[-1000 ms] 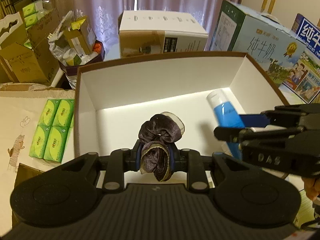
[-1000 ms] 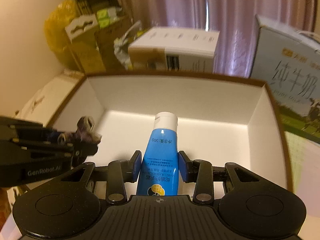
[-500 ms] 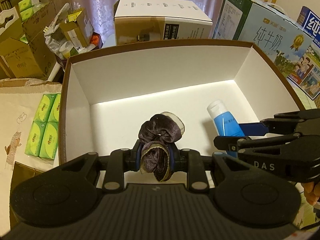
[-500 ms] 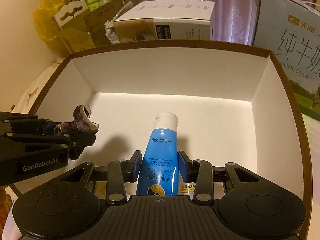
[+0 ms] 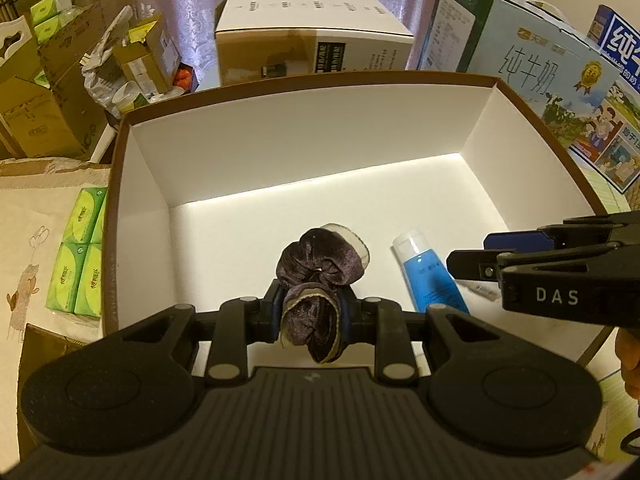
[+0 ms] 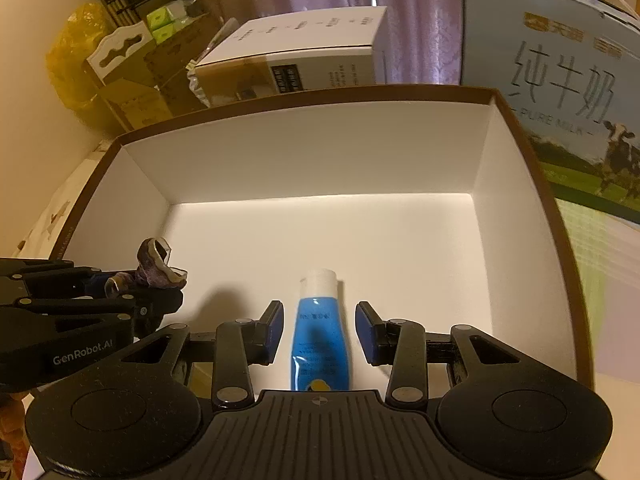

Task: Organize objects
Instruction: 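Carry the scrunchie and blue tube into the brown box and release them, then withdraw both tools from the box toward the white cloth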

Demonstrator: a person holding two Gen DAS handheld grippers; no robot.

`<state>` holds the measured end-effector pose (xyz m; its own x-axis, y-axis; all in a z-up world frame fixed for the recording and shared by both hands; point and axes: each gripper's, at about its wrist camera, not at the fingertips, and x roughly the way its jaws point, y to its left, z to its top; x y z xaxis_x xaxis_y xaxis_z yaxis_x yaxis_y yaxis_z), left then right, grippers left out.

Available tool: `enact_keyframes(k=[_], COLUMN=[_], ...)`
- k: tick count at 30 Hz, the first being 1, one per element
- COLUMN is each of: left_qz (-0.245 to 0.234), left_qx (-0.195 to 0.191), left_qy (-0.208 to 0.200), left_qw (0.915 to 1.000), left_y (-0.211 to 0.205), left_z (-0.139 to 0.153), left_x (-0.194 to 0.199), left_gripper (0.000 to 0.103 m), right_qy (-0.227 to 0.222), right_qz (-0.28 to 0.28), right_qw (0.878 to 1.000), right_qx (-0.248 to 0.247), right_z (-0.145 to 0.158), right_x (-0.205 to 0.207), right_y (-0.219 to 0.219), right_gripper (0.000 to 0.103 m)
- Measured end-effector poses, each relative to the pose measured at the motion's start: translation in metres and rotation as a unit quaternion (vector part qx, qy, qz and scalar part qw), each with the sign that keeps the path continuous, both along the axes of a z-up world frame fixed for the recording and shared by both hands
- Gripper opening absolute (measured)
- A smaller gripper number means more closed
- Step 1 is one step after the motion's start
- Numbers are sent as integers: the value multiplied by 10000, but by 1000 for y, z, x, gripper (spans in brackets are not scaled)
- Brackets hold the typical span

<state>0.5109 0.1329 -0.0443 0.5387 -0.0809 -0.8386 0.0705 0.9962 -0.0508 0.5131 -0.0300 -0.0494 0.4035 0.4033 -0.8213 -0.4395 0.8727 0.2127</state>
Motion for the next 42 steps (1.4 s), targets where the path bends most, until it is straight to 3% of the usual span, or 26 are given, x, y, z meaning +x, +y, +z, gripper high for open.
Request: enact_keyframes(k=[4,6,8,12,15,21,42], left_qz=[-52,-78,-69,-79,-58,-16,-78], left_qx=[-32,-48,-26,-25,13,8,-74], left_qy=[-72,-125,-220,-284,-309,-325,-811], left_qw=[10000,9999,9997,9996,9995,9995,9966], left_y=[-5,-7,-8,-5,-2,4,-7], left_z=[3,5,9,15,19,28,88], left_x=[1,1,-1,-4,-9,-24,-110], left_gripper=[27,53,66,73,77,79,83], right_qy=[-45,-86,-138,-321,-456,-606,-1082], right_qz=[-29,-16,22,91,149,176,-392], right_qw=[10000,10000,9999,9994,9988,9979,9916], right_qx=[-7,5,9,8,59,164,582], right_z=[3,6,9,17,24,37,89], right_x=[-2,-5,-8,-18,-27,-45,-127], right_y=[-5,-8,-9,-13,-15,-22,-70], right_gripper=[37,37,38,51,59,65,66])
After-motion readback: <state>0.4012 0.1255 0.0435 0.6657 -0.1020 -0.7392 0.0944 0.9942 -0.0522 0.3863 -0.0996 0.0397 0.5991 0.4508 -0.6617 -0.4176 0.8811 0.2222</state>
